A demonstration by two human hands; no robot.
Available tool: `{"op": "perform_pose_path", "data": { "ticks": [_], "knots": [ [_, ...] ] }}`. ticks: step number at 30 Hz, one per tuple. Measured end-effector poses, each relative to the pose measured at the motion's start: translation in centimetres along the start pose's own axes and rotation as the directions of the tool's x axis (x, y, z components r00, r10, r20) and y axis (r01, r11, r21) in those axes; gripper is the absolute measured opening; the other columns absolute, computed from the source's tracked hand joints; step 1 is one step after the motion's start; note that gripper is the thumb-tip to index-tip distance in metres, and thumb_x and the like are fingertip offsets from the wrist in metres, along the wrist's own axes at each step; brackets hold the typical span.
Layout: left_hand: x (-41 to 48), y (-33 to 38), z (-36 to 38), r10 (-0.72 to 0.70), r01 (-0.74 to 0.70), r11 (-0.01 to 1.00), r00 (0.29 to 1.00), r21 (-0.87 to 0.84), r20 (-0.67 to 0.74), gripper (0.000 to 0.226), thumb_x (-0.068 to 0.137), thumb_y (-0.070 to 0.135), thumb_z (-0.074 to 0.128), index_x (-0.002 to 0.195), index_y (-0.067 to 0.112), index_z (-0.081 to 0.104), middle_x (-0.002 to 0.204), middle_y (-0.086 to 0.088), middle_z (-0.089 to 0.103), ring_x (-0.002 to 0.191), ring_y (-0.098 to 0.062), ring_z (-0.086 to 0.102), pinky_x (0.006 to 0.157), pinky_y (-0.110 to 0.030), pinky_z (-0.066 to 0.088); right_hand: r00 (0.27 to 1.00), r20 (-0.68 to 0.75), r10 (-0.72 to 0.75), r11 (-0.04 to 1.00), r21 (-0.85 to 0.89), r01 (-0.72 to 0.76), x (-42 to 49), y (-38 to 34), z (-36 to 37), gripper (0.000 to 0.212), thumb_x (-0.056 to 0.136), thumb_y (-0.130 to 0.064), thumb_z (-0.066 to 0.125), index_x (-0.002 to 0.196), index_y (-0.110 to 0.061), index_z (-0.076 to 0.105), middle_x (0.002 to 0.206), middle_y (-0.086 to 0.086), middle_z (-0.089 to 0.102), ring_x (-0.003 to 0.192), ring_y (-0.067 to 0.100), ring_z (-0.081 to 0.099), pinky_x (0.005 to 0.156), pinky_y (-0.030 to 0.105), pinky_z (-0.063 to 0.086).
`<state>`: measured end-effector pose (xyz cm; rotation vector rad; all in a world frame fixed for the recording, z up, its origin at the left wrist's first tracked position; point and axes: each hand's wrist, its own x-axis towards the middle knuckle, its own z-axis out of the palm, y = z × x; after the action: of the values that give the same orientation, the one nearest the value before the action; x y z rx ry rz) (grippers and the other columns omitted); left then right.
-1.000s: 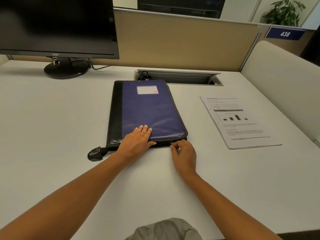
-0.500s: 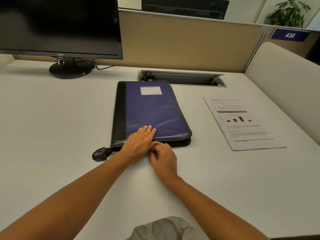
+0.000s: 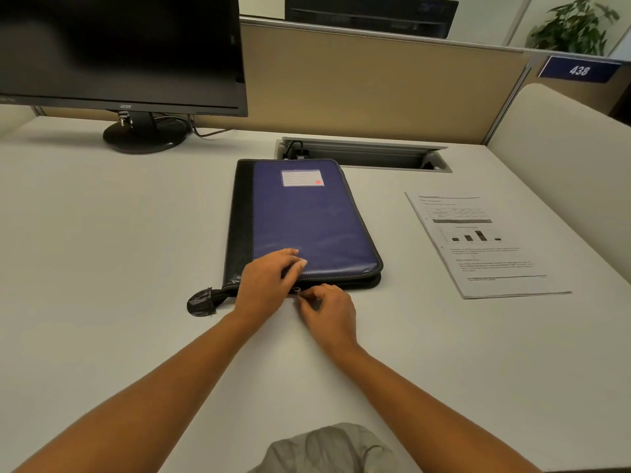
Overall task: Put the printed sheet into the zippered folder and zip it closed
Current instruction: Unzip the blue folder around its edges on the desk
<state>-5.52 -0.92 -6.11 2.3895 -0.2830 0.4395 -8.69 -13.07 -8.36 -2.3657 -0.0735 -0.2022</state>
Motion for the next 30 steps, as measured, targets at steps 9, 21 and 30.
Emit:
{"op": "perform_pose_path", "data": {
  "ticks": [9,21,30],
  "knots": [
    [-2.9,0.1,-0.7,-0.417,0.407,0.907,0.903,-0.11,-0.102,0.039,0.088,0.029,0.059,0.065,-0.002,0.069,0.061,-0.019,0.065,0.055,-0.025,0.055,0.054,-0.025,0.04,1.0,-0.017,0.025,0.998,0.051,-0.024,0.0,0.0,0.1,0.017,0.083,-0.028,0.064,0.088,-0.013,0.07,0.089,0.002,0.07,0.082,0.012,0.059,0.071,0.019,0.044],
    [-2.7,1.5,0.9,-0.554,0.581,0.794,0.813,-0.181,0.18,0.033,0.086,0.035,0.06,0.075,0.006,0.072,0.051,-0.001,0.059,0.046,-0.015,0.055,0.054,-0.028,0.051,0.968,0.235,-0.093,0.972,0.232,0.037,0.3,1.8,-1.3,0.025,0.086,-0.017,0.06,0.11,-0.011,0.066,0.1,0.006,0.065,0.083,0.016,0.06,0.073,0.021,0.05],
    [-3.3,1.4,1.2,-0.446,0.437,0.895,0.878,0.087,0.175,0.033,0.091,0.026,0.048,0.062,0.011,0.049,0.055,-0.001,0.049,0.06,-0.029,0.054,0.056,-0.032,0.044,0.918,-0.289,0.27,0.891,0.436,-0.125,1.6,4.6,-3.5,0.021,0.089,-0.024,0.057,0.073,-0.01,0.053,0.071,0.004,0.055,0.066,0.02,0.053,0.061,0.015,0.046]
  ]
}}
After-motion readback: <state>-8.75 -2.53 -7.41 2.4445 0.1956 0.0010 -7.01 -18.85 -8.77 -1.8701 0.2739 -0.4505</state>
